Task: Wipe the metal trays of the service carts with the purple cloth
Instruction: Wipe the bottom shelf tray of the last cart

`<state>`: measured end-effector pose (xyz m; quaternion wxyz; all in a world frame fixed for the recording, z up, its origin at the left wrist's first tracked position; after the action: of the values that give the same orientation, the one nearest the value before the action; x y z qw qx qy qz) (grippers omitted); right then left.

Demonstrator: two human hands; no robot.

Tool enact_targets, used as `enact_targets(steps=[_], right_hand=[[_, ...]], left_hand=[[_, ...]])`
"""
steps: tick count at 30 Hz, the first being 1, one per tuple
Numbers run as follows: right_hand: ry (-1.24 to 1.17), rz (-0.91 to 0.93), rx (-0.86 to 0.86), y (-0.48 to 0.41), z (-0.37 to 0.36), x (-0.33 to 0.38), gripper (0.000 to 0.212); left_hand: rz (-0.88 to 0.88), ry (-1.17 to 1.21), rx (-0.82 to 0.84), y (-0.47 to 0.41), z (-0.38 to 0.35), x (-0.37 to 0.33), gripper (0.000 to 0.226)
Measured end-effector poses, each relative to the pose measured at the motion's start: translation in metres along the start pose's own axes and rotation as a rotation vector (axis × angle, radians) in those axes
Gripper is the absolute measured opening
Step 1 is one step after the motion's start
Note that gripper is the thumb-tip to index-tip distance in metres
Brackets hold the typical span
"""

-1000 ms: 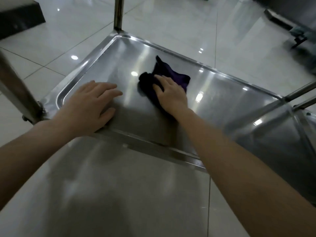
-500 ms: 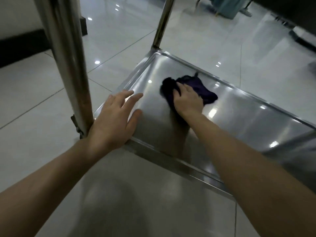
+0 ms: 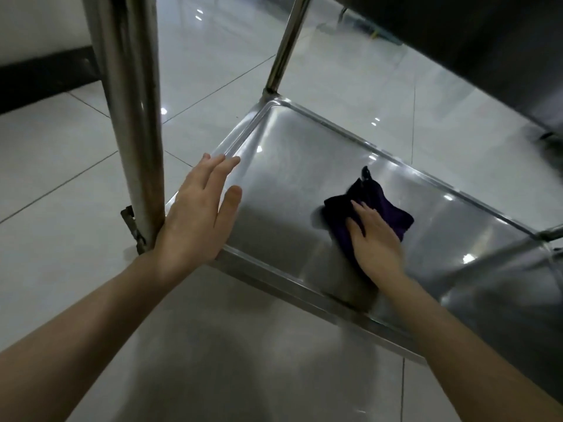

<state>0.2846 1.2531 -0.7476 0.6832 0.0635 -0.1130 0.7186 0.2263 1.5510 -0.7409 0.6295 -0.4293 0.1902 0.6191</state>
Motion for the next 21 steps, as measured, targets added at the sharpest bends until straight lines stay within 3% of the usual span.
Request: enact_targets(steps=[2, 4, 8, 10, 15, 18, 21], right_hand=[[0.025, -0.113, -0.012, -0.019, -0.007, 0.02, 0.045], [0.017, -0.048, 0.004, -0.035, -0.027, 0.068, 0.045], [-0.041, 0.384, 0.138, -0.019, -0.061, 0.184, 0.046], [-0.05, 0.549, 0.188, 0.008, -0.061, 0.204, 0.047], [-0.143, 0.624, 0.28, 0.077, -0.027, 0.129, 0.041], [-0.112, 0.539, 0.279, 0.103, -0.001, 0.059, 0.046], [-0.062, 0.413, 0.239, 0.103, 0.002, 0.045, 0.044]], left_hand=[[-0.017, 0.016, -0.002, -0.001, 0.001, -0.001, 0.052], [-0.029, 0.04, -0.012, -0.001, 0.003, 0.001, 0.053], [0.007, 0.082, -0.071, -0.002, 0.006, -0.001, 0.052], [0.005, 0.072, -0.078, -0.002, 0.008, -0.003, 0.053], [-0.066, -0.025, 0.001, 0.0, 0.004, 0.001, 0.051], [-0.145, -0.182, 0.056, 0.001, -0.003, 0.003, 0.049], [-0.217, -0.343, 0.102, 0.001, -0.011, 0.003, 0.048]])
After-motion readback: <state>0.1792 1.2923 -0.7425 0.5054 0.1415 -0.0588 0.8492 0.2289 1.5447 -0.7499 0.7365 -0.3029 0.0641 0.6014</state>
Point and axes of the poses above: each hand's wrist, its own y-axis away from the middle knuckle, its own z-axis out of the back of the hand, x = y × z, the point moved 5 cm from there along -y, towards the middle knuckle, and after that the axes turned 2 degrees about z, right-handed, at the moved point
